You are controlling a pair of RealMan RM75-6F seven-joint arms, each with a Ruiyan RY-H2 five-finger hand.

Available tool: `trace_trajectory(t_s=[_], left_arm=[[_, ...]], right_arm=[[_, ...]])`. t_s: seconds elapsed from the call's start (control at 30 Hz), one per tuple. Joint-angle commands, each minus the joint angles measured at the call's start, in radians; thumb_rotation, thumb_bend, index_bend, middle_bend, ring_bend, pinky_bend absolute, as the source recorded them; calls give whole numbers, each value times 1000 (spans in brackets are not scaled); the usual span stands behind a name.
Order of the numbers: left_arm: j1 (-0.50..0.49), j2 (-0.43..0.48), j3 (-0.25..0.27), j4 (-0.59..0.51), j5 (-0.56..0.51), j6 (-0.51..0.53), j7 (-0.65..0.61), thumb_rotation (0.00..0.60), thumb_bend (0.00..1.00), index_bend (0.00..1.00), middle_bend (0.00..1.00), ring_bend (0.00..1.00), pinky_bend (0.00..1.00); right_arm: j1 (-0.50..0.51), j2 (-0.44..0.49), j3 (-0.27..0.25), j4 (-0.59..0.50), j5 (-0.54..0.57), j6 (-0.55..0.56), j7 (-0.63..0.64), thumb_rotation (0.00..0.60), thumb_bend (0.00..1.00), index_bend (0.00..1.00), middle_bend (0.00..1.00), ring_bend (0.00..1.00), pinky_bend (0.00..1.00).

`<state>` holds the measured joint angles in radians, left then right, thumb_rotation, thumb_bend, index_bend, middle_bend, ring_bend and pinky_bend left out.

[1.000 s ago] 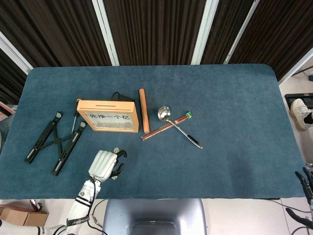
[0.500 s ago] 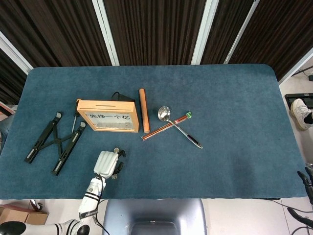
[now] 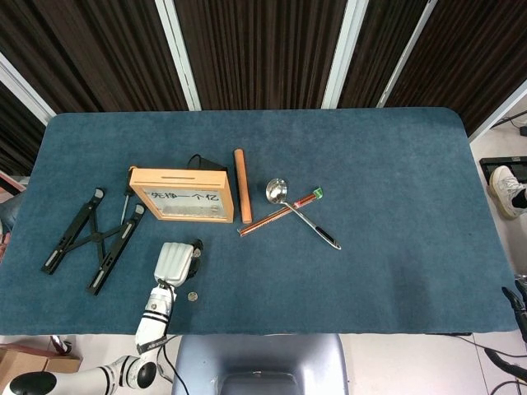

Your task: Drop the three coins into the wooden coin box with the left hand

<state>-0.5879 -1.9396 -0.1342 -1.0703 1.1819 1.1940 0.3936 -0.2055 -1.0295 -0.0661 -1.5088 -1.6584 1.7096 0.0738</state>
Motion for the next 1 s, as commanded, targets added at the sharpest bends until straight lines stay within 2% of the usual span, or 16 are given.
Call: trace_trajectory(t_s=[0.03,1.0], left_arm=[[1,-5,-4,9,3,-3,7,600,397,446,1000,1000,1000],[23,-5,-26,31,26,-38,16,600,397,457,1000,1000,1000]], right_arm=[[0,1,-1,0,-2,0,1,600,208,0,0,0,0],[-3,2,-2,2,-1,1,2,600,208,0,0,0,0]])
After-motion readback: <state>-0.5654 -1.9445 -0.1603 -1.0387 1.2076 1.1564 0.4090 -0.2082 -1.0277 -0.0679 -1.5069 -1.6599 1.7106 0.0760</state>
